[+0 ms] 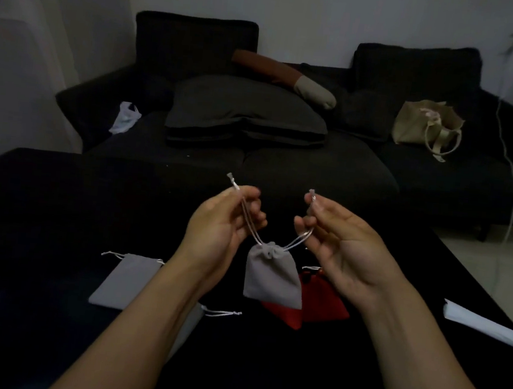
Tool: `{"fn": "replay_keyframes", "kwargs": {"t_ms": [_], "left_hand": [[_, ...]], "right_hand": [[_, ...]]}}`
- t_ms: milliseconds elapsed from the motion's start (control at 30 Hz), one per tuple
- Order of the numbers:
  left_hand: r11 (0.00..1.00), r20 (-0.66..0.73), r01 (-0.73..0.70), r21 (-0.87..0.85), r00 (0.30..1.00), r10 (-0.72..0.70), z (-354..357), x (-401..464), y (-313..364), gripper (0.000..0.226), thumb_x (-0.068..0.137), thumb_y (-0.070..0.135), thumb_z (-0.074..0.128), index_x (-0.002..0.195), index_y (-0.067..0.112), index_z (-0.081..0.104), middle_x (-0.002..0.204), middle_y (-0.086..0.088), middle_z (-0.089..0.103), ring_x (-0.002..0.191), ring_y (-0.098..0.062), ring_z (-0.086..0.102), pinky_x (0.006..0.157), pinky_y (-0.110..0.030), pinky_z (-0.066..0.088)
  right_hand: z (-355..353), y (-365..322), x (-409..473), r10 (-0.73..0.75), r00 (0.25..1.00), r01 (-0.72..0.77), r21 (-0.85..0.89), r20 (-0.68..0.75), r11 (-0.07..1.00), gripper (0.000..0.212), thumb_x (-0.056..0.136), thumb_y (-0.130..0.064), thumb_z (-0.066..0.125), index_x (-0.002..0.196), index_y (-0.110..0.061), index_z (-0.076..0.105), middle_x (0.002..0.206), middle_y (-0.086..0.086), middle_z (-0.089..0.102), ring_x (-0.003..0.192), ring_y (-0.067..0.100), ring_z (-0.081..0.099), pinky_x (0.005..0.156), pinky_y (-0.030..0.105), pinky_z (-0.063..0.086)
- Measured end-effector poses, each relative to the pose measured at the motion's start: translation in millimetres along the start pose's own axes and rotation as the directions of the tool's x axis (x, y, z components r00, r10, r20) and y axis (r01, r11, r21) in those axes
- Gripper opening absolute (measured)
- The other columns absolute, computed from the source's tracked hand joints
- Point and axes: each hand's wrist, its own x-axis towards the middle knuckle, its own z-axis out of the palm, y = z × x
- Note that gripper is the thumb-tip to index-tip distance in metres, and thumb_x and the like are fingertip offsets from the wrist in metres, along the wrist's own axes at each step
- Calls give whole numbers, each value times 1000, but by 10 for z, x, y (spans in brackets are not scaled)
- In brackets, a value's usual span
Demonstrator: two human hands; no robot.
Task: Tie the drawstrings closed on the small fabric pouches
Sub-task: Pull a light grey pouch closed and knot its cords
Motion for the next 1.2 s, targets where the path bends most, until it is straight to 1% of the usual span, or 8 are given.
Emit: {"fn": "replay_keyframes", "kwargs": {"t_ms": [100,233,400,500,667,900,1067,1200], "left_hand": [[977,84,-60,202,996,44,-1,-50,3,26,96,22,54,92,21,79,85,-4,76,84,-13,71,76,-22,55],[935,108,-115,334,991,84,86,-137,-30,18,88,25,63,84,16,79,68,-7,69,66,-14,66,63,-20,53],[919,190,-63,390,982,-13,167,-205,6,28,89,25,59,68,8,67,55,-5,51,51,-9,49,53,-18,42],[947,227,33,320,968,-111,197,-228,13,28,98,17,51,78,2,65,60,-10,50,52,-10,50,54,-20,44],[968,288,222,117,925,-247,247,-215,37,27,87,19,51,86,-1,69,58,-2,37,52,-12,41,52,-23,44],[928,246,68,366,955,-167,208,-221,-3,30,97,28,51,84,14,75,58,0,53,54,-9,49,53,-18,44],[945,77,101,312,988,-131,200,-192,-57,28,100,16,51,89,2,73,62,-4,64,54,-10,58,52,-18,50],[964,5,91,250,995,-96,132,-153,-75,16,93,14,62,97,8,76,81,-8,74,70,-11,66,64,-19,54]], "right_hand": [[4,8,-12,-23,997,29,-99,67,995,13,79,-16,69,88,-15,79,81,-1,71,73,9,67,75,29,57],[113,2,-56,-187,955,266,-380,232,886,12,80,-21,69,85,-16,78,82,1,74,77,10,71,70,20,54],[150,2,-35,-371,883,469,-590,288,657,6,85,-10,70,86,-14,75,111,3,61,92,1,66,72,17,52],[133,12,-45,-309,906,424,-595,290,683,7,82,-13,72,87,-15,77,113,3,69,104,8,67,80,22,54],[105,26,-50,-228,965,261,-565,130,782,8,84,-14,72,89,-10,78,82,12,76,77,21,72,70,30,58],[104,18,-61,-215,973,225,-574,86,787,7,83,-16,74,87,-16,79,75,10,74,65,9,66,58,18,51],[58,-20,-63,-195,980,175,-636,39,752,8,78,-16,78,84,-20,79,76,8,76,63,10,66,54,17,49],[88,-31,-82,-17,1000,25,-563,20,826,34,66,-21,81,98,-11,74,79,14,76,61,13,68,53,20,52]]}}
